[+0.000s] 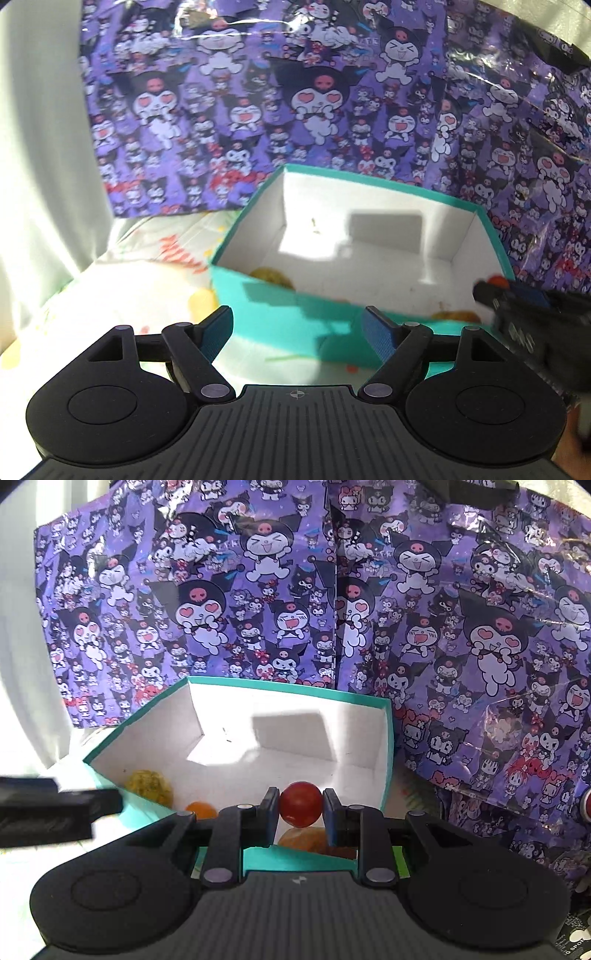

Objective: Organize fruits
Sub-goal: 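Lower the cherry tomato into the teal box and open the right gripper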

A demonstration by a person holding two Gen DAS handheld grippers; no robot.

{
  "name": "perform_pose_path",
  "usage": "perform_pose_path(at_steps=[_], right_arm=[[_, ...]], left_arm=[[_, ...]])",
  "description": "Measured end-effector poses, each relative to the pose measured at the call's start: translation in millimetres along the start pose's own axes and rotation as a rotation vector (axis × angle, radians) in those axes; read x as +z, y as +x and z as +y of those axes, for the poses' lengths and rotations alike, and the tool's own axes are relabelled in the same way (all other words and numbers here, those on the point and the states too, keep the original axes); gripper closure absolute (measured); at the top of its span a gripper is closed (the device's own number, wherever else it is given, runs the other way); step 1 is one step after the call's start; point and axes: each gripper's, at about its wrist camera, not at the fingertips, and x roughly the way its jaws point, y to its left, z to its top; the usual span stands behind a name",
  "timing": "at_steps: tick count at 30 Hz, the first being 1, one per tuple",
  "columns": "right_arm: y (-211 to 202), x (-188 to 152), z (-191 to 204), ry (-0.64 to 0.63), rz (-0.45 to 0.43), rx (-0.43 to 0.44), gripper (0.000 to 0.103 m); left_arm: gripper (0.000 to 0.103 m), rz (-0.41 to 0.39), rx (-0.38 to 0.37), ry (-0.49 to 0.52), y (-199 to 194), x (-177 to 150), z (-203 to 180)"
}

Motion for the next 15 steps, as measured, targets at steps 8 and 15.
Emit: perform_pose_path(at_steps=[8,15], right_arm=[[23,-6,-1,-0.002,0.041,-0.043,0.079],[32,-12,-3,0.001,0.053,-0.056,0.079]], left_arm=[[0.021,-0.003,0.032,0.029,-14,-19,-6],[0.021,0.014,0.056,0.038,-15,-28,-4]])
